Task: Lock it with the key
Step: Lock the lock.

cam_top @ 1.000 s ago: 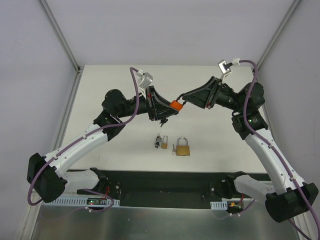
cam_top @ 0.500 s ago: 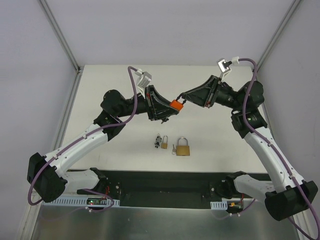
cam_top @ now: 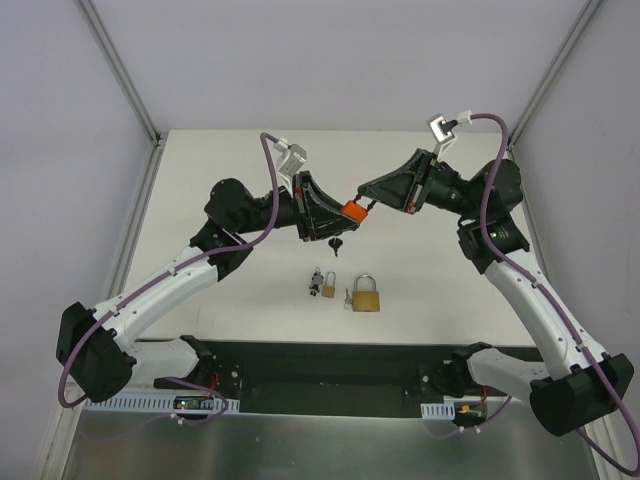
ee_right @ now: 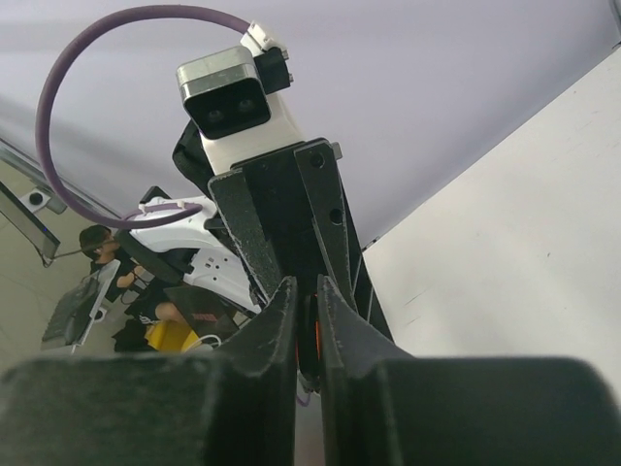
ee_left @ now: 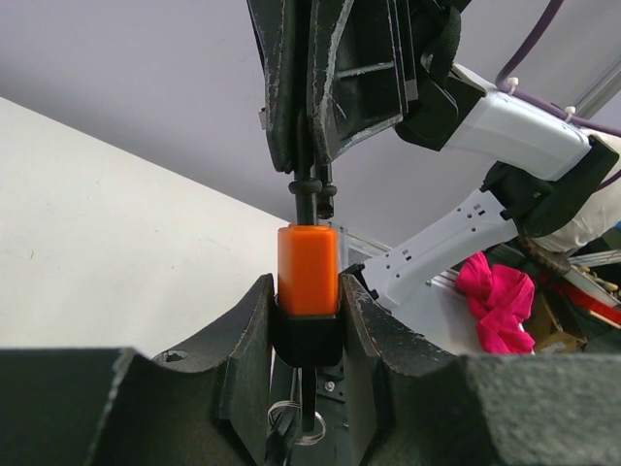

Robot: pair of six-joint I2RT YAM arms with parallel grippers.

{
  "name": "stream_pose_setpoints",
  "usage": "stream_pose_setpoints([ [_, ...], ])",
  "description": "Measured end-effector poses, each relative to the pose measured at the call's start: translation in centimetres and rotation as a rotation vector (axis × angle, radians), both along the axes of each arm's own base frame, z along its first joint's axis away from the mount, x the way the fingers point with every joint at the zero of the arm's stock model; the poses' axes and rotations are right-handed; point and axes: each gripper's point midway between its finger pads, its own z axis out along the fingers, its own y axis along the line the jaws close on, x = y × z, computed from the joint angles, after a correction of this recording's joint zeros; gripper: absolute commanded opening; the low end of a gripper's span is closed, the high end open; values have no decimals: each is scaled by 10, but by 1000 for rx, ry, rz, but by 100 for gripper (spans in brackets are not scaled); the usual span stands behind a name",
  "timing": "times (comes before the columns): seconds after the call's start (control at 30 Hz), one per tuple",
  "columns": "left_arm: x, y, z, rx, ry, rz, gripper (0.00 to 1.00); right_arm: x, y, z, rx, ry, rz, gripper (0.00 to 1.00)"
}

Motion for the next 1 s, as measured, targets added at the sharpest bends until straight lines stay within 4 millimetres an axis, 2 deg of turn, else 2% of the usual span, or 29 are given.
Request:
stream_pose_setpoints([
  [0.07,0,0,0,-1,1,-1,0,0,0,1,1,-9,0,1],
  [0.53,-4,-3,6,-35,35,-48,0,-1,1,4,11,-82,-1,1],
  [1.0,-19,-3,19,-85,62,-174,0,-16,2,16,60,-182,9,1],
])
